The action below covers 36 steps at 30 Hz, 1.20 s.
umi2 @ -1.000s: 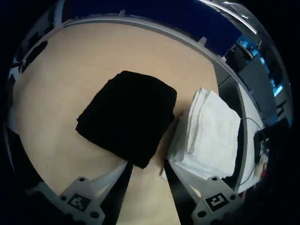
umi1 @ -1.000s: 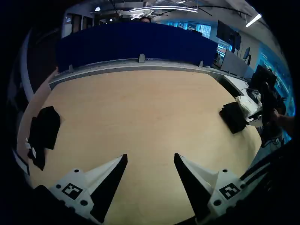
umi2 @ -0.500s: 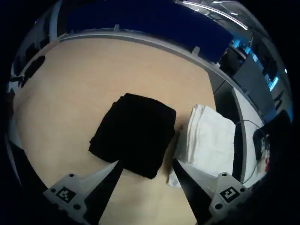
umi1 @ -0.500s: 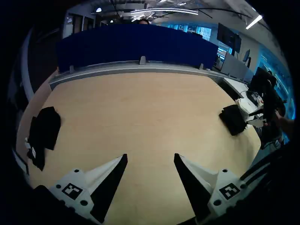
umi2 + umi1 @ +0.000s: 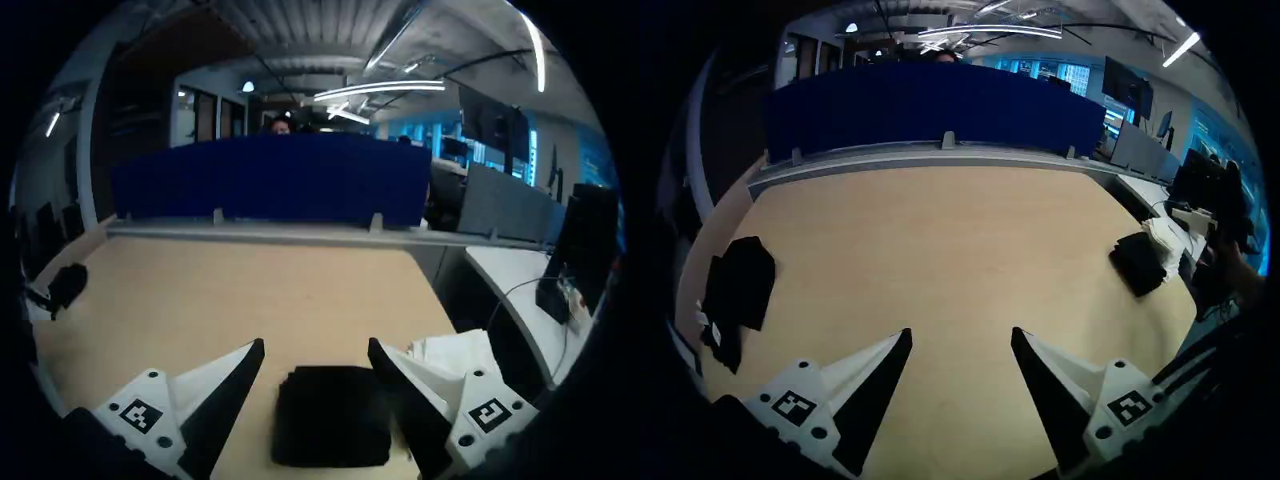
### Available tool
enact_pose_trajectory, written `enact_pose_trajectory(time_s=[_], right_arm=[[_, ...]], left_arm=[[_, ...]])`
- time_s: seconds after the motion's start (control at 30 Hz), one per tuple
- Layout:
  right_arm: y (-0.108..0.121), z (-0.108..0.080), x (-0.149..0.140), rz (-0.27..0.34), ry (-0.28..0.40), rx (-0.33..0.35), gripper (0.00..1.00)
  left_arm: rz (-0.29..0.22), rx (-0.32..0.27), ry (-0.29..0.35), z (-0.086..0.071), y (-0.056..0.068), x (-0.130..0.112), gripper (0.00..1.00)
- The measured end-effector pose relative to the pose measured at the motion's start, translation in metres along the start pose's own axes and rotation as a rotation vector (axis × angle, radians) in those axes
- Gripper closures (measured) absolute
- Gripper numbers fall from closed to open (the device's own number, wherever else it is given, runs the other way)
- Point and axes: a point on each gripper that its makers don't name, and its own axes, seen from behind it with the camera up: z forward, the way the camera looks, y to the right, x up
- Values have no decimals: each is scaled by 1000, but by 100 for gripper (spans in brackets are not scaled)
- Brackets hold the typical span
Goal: Fold towel
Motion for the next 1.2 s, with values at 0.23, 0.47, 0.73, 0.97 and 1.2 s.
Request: enact_pose_trajectory(time_s=[0.23,0.47,0.73,0.97,1.2], right_arm=[[-35,-5,51,4,209,5,0],[-50,-4,77,-20,323,-40,0],[-71,3,85,-4,354,-48,0],[-89,5,86,5,348,-36,0],[-105,3,86,11,339,-32,0]], left_arm=[[7,-2,19,0,-5,5,8],[-1,4,49,1,-10,9,8],[-12,49,144,-1,-27,30,8],[-15,137,318,-13,-54,74,8],[-3,239,460,-26,-79,110,8]])
